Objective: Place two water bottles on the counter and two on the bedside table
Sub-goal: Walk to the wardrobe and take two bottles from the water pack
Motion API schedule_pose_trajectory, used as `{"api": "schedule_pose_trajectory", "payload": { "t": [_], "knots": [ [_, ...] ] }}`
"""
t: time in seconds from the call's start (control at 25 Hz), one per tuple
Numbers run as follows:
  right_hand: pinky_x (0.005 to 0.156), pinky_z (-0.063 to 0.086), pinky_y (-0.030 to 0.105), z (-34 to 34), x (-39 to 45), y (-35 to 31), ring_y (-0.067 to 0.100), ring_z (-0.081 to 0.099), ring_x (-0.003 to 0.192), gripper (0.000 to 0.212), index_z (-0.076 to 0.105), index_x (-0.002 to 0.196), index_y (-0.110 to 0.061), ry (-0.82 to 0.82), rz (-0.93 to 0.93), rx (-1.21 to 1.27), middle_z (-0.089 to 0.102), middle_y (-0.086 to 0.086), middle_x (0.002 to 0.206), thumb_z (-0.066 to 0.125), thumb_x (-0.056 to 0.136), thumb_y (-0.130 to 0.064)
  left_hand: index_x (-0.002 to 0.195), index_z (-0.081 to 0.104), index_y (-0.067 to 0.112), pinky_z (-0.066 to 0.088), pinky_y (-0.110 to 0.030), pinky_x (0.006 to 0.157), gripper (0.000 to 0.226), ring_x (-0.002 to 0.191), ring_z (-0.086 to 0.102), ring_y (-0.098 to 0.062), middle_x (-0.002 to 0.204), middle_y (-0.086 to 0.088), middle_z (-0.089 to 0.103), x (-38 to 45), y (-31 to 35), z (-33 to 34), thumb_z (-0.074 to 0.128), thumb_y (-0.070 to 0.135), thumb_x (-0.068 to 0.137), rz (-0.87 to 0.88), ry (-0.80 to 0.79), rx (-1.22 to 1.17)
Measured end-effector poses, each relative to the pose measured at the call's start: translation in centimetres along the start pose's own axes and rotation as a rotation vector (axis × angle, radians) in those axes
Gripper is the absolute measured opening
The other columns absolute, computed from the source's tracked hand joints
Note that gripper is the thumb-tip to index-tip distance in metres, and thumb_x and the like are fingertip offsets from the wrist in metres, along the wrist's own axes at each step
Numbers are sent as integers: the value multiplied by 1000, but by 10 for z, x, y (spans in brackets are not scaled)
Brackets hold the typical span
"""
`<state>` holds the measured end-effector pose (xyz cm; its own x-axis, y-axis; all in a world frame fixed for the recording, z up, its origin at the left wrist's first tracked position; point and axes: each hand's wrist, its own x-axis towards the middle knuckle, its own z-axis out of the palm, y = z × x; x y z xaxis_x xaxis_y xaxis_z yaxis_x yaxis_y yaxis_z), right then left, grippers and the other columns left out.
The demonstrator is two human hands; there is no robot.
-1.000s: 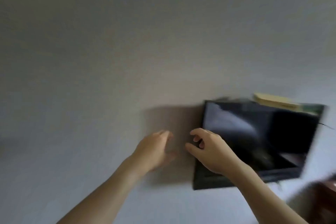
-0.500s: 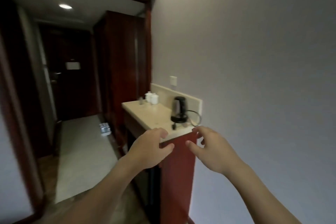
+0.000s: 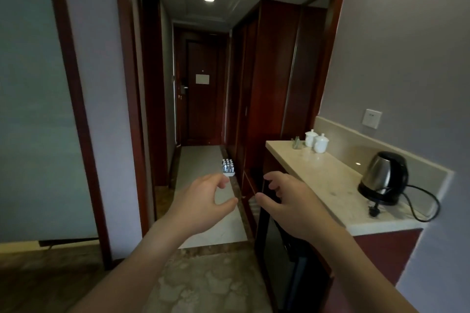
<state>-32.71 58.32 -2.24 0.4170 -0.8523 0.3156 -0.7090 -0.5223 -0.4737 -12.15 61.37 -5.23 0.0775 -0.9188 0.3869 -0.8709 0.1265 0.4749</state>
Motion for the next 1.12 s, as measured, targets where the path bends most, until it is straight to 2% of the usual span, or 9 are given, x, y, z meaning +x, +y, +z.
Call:
{"api": "schedule_pose_trajectory", "payload": {
  "t": [0.2,0.32,0.48,0.68,0.92,1.12],
  "knots": [
    [79,40,18,31,101,45,6,51,101,55,45,144,-26,-2,-8,57,58,-5,134,59,95,-45,130,52,34,52,-28,87,51,106,56,-3,119,19,58,79,-35,29,59,57,85,-47,4,48],
    [86,45,23,50,169,83,10,56,109,56,45,144,-27,-13,-59,66,58,-6,134,59,94,-48,130,53,32,55,-32,87,51,102,58,-4,117,17,60,138,-47,54,60,56,85,-78,26,84],
    [89,49,26,53,271,130,12,58,113,57,47,142,-27,-32,-125,49,59,-6,132,57,93,-52,132,53,30,56,-33,90,52,106,59,-6,121,13,62,230,-52,72,63,52,86,-140,51,105],
    [95,50,30,72,384,148,14,58,119,56,46,143,-27,-74,-197,90,58,-5,135,56,94,-51,135,50,30,55,-31,92,56,109,58,-6,122,14,62,319,-83,79,65,52,85,-198,66,121],
    [97,49,32,141,516,169,16,56,123,57,45,145,-26,-130,-234,12,56,-4,138,54,95,-52,135,50,32,52,-20,87,61,109,59,-4,122,17,61,423,-179,97,70,52,81,-234,83,145],
    [100,48,38,215,656,180,21,57,122,59,47,144,-23,-184,-195,-105,59,0,136,52,94,-54,134,52,31,51,-30,96,62,114,58,-6,122,15,63,543,-284,115,70,55,79,-214,75,149]
  ]
}}
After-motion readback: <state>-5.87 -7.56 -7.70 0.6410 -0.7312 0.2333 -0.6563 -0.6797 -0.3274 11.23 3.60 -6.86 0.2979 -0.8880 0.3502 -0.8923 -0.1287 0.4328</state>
